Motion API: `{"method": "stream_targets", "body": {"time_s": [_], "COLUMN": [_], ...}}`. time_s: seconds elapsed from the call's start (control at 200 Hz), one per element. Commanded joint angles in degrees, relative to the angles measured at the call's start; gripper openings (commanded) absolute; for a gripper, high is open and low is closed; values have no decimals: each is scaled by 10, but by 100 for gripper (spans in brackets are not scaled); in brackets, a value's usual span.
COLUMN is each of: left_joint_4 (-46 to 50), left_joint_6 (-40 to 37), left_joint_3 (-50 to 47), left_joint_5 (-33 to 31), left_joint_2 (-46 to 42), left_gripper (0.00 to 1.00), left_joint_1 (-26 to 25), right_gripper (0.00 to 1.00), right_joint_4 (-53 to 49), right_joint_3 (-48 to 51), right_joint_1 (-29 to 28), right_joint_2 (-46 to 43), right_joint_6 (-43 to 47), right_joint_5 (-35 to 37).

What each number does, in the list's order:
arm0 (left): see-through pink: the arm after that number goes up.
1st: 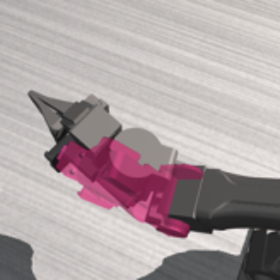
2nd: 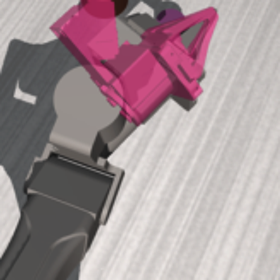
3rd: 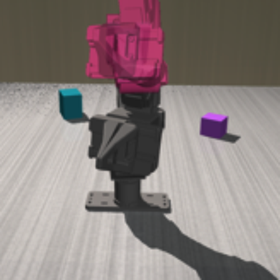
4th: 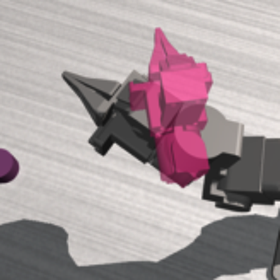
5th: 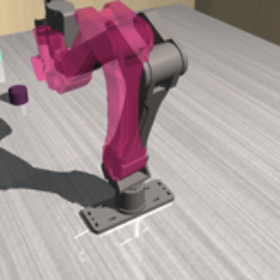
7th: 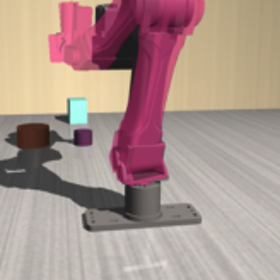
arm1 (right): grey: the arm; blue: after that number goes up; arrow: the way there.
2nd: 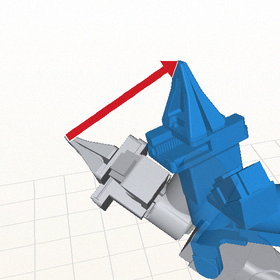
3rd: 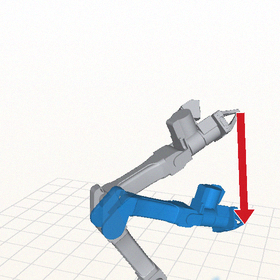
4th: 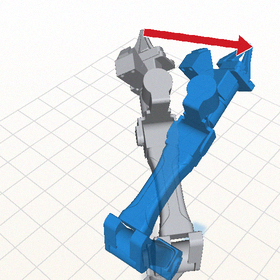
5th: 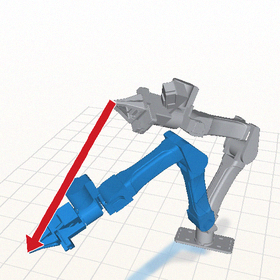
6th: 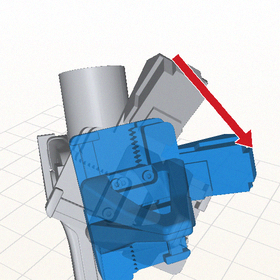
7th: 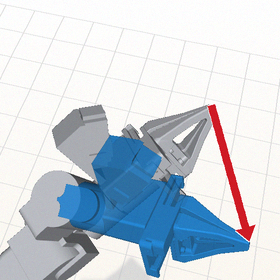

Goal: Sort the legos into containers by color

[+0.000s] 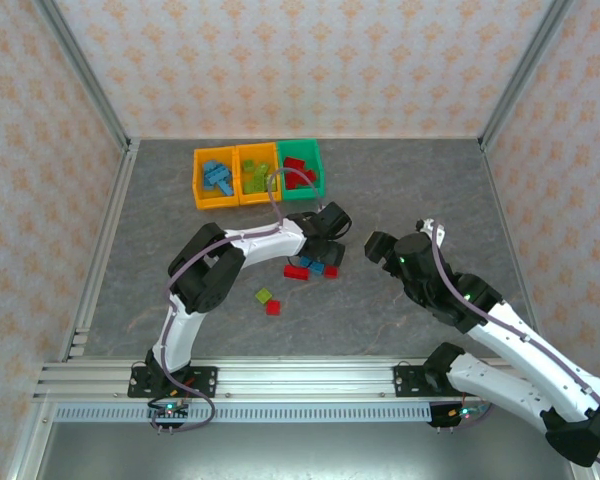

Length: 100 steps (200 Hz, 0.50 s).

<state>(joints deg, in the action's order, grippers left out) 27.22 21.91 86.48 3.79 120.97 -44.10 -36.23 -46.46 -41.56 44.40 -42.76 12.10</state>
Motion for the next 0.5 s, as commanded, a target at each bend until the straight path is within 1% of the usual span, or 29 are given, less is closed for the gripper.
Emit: {"method": "stream_targets", "body": {"time_s": [0.0, 0.105, 0.16, 0.19, 0.255, 0.35, 0.495], "left_joint_4": [14, 10, 7, 7, 7, 12, 13], "left_joint_6": [-12, -20, -24, -28, -36, -47, -53], "left_joint_3": [-19, -17, -14, -11, -2, 16, 50], "left_joint_5": [-20, -20, -15, -13, -9, -21, -48], "left_joint_2": [-47, -98, -112, -135, -152, -169, -166], "left_gripper": [61, 60, 60, 60, 60, 61, 61], "left_joint_1": [10, 38, 61, 72, 101, 149, 245], "right_gripper": [94, 94, 94, 94, 93, 93, 93], "right_joint_4": [8, 47, 74, 86, 104, 108, 94], "right_joint_3": [4, 9, 13, 16, 19, 18, 9], "right_joint_1": [2, 2, 2, 2, 2, 2, 1], "right_joint_2": [-2, 0, 1, 2, 9, 23, 39], "right_joint_6": [18, 54, 69, 72, 78, 80, 84], "right_joint_5": [-21, -83, -122, -142, -174, -186, -180]}}
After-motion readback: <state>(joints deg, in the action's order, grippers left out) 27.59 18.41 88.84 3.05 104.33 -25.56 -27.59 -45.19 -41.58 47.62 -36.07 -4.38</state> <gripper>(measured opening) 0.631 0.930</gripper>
